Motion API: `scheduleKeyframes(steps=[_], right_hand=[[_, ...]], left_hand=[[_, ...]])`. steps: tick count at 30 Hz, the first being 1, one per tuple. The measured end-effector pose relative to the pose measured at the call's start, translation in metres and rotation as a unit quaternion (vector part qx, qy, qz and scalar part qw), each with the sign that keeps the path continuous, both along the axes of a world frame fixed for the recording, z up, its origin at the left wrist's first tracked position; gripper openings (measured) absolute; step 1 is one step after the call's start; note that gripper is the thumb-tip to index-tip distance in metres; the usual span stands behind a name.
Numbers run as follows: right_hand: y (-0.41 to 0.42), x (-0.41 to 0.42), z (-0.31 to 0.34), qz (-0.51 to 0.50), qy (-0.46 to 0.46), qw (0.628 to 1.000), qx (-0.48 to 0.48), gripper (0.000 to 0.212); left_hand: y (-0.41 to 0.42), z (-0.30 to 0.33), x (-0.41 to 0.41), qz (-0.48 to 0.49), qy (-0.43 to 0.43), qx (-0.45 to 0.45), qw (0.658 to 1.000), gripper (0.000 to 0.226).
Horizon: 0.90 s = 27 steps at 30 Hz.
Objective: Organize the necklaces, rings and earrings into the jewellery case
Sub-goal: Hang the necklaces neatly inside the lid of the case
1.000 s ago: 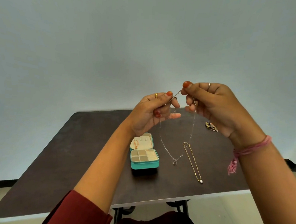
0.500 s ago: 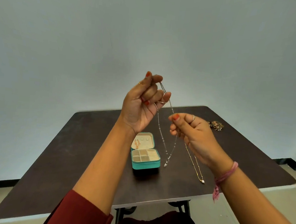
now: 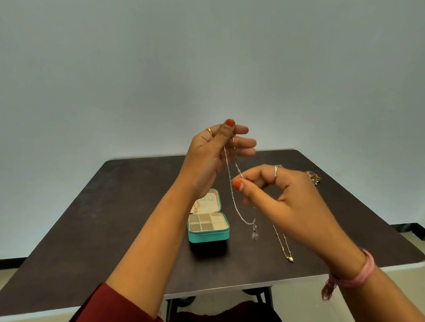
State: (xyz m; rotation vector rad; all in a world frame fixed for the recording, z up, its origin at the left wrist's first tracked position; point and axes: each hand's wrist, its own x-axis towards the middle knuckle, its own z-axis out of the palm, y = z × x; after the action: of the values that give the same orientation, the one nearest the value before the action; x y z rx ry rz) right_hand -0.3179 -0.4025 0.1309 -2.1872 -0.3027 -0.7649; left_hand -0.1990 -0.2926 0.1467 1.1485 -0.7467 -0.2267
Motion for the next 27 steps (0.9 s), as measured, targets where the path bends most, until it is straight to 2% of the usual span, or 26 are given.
scheduleKeyframes(steps=[5,8,12,16,19,27], right_hand=[[-0.011,0.004,0.019,0.040,0.006,0.995,0.096,0.014],[-0.016,0.007,0.024,0.079,0.023,0.980,0.180,0.031],[-0.022,0.016,0.021,0.069,0.063,0.957,0.274,0.023],[-0.029,0.022,0.016,0.064,0.098,0.926,0.359,0.020],[-0.036,0.026,0.013,0.071,0.109,0.893,0.430,0.020],[-0.030,0.035,-0.022,0.092,0.143,0.859,0.484,0.020]], left_hand=[[-0.003,-0.008,-0.001,-0.026,-0.007,0.053,0.998,0.027],[-0.004,-0.011,-0.004,-0.069,-0.003,0.072,0.995,0.026],[-0.003,-0.015,-0.004,-0.135,0.034,0.080,0.987,0.024],[-0.002,-0.018,-0.003,-0.160,0.068,0.107,0.979,0.038],[-0.001,-0.019,0.000,-0.201,0.090,0.077,0.972,0.043],[-0.002,-0.014,0.002,-0.246,0.153,-0.057,0.955,0.042]])
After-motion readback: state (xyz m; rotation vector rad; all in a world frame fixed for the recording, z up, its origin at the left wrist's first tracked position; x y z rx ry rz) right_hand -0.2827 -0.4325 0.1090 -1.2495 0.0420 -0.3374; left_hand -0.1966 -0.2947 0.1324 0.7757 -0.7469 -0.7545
